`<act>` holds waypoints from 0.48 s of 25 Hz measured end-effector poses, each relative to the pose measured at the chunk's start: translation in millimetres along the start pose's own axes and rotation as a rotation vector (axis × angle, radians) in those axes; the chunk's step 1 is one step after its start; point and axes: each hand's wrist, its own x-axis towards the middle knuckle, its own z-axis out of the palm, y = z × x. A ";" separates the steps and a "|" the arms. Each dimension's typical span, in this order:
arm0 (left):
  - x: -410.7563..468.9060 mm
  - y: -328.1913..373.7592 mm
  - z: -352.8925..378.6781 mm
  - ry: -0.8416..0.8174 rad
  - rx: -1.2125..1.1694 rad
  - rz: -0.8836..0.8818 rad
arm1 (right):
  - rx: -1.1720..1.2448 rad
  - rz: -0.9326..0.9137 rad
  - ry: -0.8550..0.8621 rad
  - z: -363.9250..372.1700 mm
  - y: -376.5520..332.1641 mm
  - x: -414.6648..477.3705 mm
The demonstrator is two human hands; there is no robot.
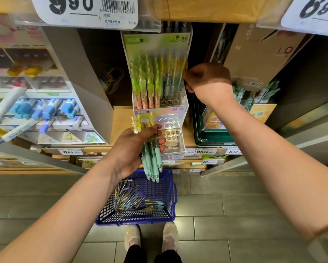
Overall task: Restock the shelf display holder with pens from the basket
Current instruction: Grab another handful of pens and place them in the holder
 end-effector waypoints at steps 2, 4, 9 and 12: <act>-2.9 0.1 4.2 -0.022 -0.012 -0.006 | 0.033 0.076 -0.182 -7.1 -4.1 -16.5; -3.6 0.4 6.9 -0.022 0.016 0.019 | 0.082 0.079 -0.415 -6.7 -9.4 -40.0; -4.1 -1.8 15.4 -0.026 0.099 0.143 | 0.180 0.086 -0.580 14.8 -19.1 -68.4; -5.2 -1.3 14.5 -0.004 0.165 0.207 | 0.265 0.142 -0.609 19.2 -16.3 -69.2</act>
